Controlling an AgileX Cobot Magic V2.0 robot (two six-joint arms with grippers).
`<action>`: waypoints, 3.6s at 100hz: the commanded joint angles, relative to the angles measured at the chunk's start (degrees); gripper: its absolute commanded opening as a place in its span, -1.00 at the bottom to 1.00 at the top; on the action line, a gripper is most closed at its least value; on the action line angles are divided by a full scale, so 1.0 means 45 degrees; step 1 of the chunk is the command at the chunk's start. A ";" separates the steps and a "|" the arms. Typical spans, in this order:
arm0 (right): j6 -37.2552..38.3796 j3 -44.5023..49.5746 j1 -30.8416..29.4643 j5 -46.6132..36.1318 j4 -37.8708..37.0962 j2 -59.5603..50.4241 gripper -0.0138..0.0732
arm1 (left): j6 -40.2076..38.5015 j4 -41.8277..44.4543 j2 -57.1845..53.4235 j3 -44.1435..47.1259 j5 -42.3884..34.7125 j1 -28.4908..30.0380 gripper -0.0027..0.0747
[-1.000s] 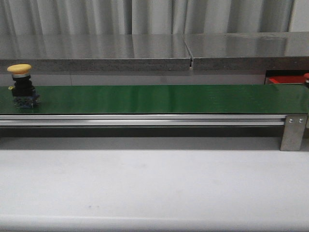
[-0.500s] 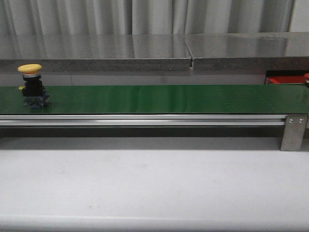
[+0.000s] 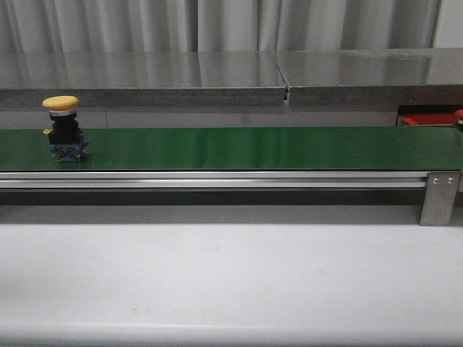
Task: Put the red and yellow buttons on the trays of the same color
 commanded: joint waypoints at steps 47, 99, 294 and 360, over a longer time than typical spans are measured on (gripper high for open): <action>-0.0089 -0.0333 -0.0002 -0.0701 0.0382 0.0030 -0.95 | 0.0039 0.0026 -0.5201 0.3444 -0.1198 -0.0889 -0.98; -0.0089 -0.1500 0.0475 -0.0326 0.0382 0.1062 -0.95 | 0.0016 -0.0129 -0.8727 0.5854 -0.1098 -0.0889 -0.98; -0.0856 -1.1750 0.7144 -0.0514 0.0907 1.6660 0.71 | 0.0016 -0.0129 -0.8701 0.5854 -0.1098 -0.0889 -0.98; -0.0856 -1.3411 0.7584 -0.0648 0.1432 1.8467 0.70 | 0.0016 -0.0129 -0.8701 0.5854 -0.1098 -0.0889 -0.98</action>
